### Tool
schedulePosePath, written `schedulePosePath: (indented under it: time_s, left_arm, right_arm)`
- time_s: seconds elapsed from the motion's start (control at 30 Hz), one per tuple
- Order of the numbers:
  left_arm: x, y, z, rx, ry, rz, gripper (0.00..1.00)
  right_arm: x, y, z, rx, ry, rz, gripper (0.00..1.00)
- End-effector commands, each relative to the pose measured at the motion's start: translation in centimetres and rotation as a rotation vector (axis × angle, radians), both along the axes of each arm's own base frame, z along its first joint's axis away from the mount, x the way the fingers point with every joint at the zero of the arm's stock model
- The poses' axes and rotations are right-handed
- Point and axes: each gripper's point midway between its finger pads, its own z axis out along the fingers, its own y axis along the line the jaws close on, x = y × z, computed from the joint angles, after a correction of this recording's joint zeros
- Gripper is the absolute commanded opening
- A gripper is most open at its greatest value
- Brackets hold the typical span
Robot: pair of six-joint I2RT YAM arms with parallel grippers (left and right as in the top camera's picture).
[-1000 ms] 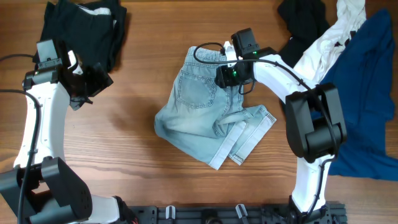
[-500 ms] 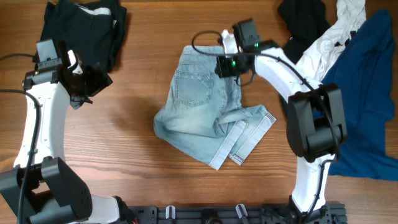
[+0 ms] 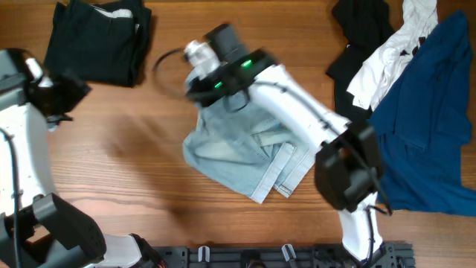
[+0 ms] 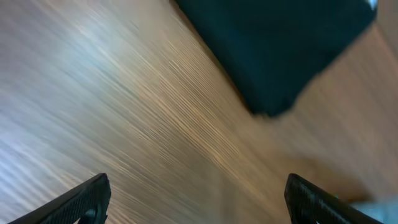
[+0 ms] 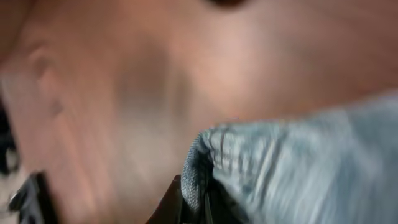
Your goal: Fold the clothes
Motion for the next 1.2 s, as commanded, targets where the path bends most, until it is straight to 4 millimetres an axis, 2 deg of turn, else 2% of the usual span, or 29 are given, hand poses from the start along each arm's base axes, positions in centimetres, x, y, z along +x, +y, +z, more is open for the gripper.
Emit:
schedulePosePath:
  time_s: [0.0, 0.07, 0.1, 0.13, 0.17, 0.23, 0.27, 0.4, 0.47, 0.53, 0.57, 0.6, 0.67, 0.7, 0.8, 0.9, 1.0, 1.1, 1.17]
  left_arm:
    - [-1.3, 3.6, 1.9, 0.032, -0.043, 0.095, 0.90]
    - [-2.1, 4.9, 1.9, 0.032, -0.042, 0.133, 0.90]
    - [-2.6, 5.6, 1.9, 0.032, -0.042, 0.153, 0.90]
    - [-2.8, 6.0, 1.9, 0.032, -0.042, 0.165, 0.90]
    - [-3.1, 6.3, 1.9, 0.030, -0.043, 0.176, 0.90]
    - [-3.4, 6.8, 1.9, 0.030, -0.044, 0.189, 0.90]
    - [-3.4, 6.8, 1.9, 0.030, -0.043, 0.190, 0.90]
    - [-3.1, 6.4, 1.9, 0.030, -0.044, 0.178, 0.90]
    - [-2.8, 5.9, 1.9, 0.030, -0.044, 0.162, 0.90]
    - [-2.4, 5.3, 1.9, 0.030, -0.044, 0.144, 0.90]
    - [-2.2, 5.0, 1.9, 0.030, -0.044, 0.134, 0.90]
    - [-2.0, 4.6, 1.9, 0.035, -0.043, 0.114, 0.90]
    - [-1.4, 3.6, 1.9, 0.050, -0.037, 0.055, 0.90]
    - [-1.1, 3.0, 1.9, 0.056, -0.036, 0.022, 0.90]
    - [0.1, 0.7, 1.9, 0.084, -0.036, -0.091, 0.91]
    - [1.8, -1.5, 2.3, 0.134, -0.062, -0.214, 0.93]
    - [4.1, -3.9, 3.4, 0.214, -0.124, -0.354, 0.97]
    - [6.9, -7.2, 4.6, 0.259, -0.215, -0.456, 1.00]
    - [8.6, -10.1, 4.9, 0.275, -0.267, -0.544, 1.00]
  right_arm:
    - [-5.7, 5.4, 2.9, 0.091, -0.026, 0.158, 0.04]
    - [-7.8, 7.0, 3.2, 0.105, -0.037, 0.208, 0.04]
    - [-8.9, 7.7, 3.3, 0.109, -0.044, 0.237, 0.08]
    - [-9.4, 8.0, 3.3, 0.110, -0.057, 0.259, 0.21]
    - [-9.8, 8.1, 3.3, 0.108, -0.077, 0.288, 0.50]
    - [-9.9, 7.9, 3.5, 0.101, -0.093, 0.304, 0.79]
    - [-9.4, 7.5, 3.7, 0.095, -0.097, 0.291, 0.83]
    - [-5.5, 4.2, 5.3, 0.064, -0.137, 0.203, 0.90]
    - [-2.2, 1.0, 6.0, 0.017, -0.147, 0.105, 0.90]
    - [0.2, -2.1, 6.0, -0.031, -0.134, 0.025, 0.92]
    - [1.5, -4.4, 5.6, -0.065, -0.109, -0.028, 0.95]
    - [2.3, -6.4, 5.1, -0.092, -0.076, -0.068, 1.00]
    - [3.5, -10.5, 4.0, -0.149, 0.016, -0.169, 1.00]
    - [3.8, -12.1, 3.5, -0.175, 0.049, -0.207, 1.00]
    - [4.5, -19.3, 1.7, -0.322, 0.186, -0.420, 1.00]
    - [3.9, -24.0, 0.8, -0.427, 0.268, -0.522, 1.00]
    - [3.4, -26.2, -0.2, -0.495, 0.298, -0.549, 1.00]
    - [2.9, -26.6, -1.1, -0.512, 0.319, -0.544, 1.00]
    - [2.8, -26.7, -1.6, -0.515, 0.324, -0.543, 1.00]
